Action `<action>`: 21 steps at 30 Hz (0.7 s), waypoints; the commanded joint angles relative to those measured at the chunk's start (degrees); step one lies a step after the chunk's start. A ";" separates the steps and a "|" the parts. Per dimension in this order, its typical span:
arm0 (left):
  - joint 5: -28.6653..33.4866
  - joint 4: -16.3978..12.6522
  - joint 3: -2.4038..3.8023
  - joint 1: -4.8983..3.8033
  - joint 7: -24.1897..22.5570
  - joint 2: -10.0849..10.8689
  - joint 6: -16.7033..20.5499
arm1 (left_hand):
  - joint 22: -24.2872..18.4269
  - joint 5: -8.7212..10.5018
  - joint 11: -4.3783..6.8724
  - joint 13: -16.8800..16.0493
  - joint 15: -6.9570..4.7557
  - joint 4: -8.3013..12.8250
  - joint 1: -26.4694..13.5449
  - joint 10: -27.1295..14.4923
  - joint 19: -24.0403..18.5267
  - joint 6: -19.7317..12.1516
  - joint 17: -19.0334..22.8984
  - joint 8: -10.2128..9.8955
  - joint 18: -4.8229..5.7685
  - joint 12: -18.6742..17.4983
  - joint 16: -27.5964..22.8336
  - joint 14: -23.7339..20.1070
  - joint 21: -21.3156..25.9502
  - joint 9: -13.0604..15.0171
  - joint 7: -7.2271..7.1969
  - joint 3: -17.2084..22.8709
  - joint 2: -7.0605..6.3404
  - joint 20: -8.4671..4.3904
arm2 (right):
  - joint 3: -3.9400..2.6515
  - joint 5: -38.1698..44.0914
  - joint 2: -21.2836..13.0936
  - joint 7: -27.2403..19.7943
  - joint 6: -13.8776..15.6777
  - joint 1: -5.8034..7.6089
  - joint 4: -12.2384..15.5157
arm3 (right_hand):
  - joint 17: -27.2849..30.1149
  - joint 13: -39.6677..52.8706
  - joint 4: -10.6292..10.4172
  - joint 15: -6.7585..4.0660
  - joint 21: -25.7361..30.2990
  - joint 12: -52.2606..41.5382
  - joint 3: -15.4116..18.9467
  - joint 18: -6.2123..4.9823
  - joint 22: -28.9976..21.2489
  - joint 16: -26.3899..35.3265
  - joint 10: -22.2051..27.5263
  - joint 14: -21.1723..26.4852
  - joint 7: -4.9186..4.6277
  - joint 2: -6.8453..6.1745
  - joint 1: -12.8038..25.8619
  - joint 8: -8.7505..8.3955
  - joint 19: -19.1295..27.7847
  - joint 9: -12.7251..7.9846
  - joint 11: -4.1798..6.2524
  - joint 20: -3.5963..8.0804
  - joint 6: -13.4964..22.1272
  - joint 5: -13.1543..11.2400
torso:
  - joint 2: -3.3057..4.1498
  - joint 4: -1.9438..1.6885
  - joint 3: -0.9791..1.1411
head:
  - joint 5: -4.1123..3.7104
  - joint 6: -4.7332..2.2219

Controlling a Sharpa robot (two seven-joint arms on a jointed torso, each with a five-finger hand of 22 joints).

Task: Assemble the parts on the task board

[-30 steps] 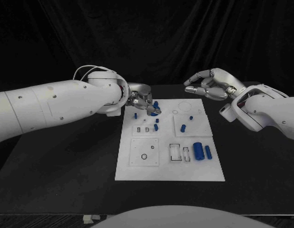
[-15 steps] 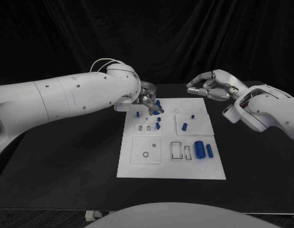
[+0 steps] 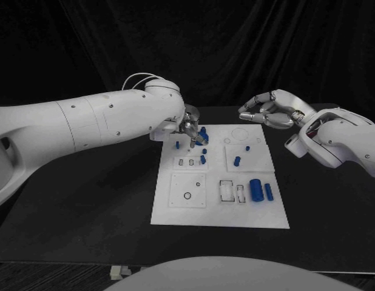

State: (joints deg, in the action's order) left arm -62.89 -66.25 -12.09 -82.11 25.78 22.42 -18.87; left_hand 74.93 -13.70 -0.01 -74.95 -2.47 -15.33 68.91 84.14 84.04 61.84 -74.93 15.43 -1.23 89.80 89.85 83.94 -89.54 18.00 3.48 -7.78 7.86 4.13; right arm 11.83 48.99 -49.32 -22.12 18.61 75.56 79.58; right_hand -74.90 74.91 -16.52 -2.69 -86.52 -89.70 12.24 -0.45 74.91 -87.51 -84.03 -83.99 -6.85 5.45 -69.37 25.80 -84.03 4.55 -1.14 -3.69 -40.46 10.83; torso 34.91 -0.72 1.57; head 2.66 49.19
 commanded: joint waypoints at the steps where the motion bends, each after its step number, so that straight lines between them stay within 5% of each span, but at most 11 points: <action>1: 0.94 0.12 0.07 0.24 4.74 -0.39 -0.85 | 14.11 -0.19 0.33 -15.05 -0.43 -0.25 0.19 5.86 5.11 0.34 -15.07 -0.36 0.96 0.20 0.15 6.06 -0.07 -0.06 0.17 0.32 -0.36 -0.51 | -0.04 0.23 0.03 1.20 -0.71 -0.13 0.02 | -10.26 15.09 0.03 0.50 0.29 -0.30 0.34 -0.66 13.63 -0.22 -5.97 -4.54 -0.01 0.23 -0.09 -0.06 -3.53 -0.06 -0.33 -0.45 0.04 0.36 | -0.09 0.01 -0.02 | 0.33 0.13; 9: 4.08 1.05 0.06 1.22 6.49 -1.29 -1.47 | 13.92 0.11 0.08 -15.05 -0.34 -0.73 -0.42 5.86 4.99 -0.18 -15.07 -2.55 0.91 0.20 0.15 6.06 0.03 -0.75 0.53 1.02 -0.36 -0.50 | -0.04 0.24 0.03 1.30 -0.81 -0.22 0.01 | -10.08 15.09 0.06 0.52 0.37 -0.30 0.37 -0.68 13.60 -0.14 -5.97 -4.49 -0.02 0.25 -0.18 -0.08 -3.48 -0.08 -0.35 -0.46 0.07 0.42 | -0.28 -0.11 0.01 | 0.54 0.70; 21: 6.76 2.40 0.06 2.67 6.34 -2.12 -0.47 | 14.02 0.11 -0.02 -15.05 -0.27 -0.71 -0.39 5.86 5.07 -0.28 -15.07 -3.12 0.94 0.20 0.15 6.06 0.00 -0.97 0.64 1.35 -0.25 -0.44 | -0.04 0.25 0.04 1.51 -1.04 -0.35 -0.12 | -10.01 15.03 0.06 0.53 0.44 -0.28 0.39 -0.70 13.57 -0.10 -5.93 -4.46 -0.03 0.26 -0.21 -0.09 -3.43 -0.08 -0.35 -0.47 0.09 0.44 | -0.58 -0.11 0.05 | 0.68 0.81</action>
State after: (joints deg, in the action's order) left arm -58.30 -64.02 -12.10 -79.65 32.10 20.54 -19.56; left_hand 74.92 -13.70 -0.01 -74.94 -2.46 -15.98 68.60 84.14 83.88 61.83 -74.92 12.66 -1.24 89.80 89.85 83.94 -89.54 17.12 3.89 -6.83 7.56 3.97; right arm 11.82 49.02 -49.30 -21.60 18.16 75.35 79.54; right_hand -74.90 74.90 -16.52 -2.69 -86.22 -89.70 12.24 -0.45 74.90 -87.47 -84.03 -83.99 -6.85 5.44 -69.36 25.79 -84.02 4.56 -1.14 -3.69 -40.46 11.05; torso 34.45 -0.85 1.58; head 3.21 50.00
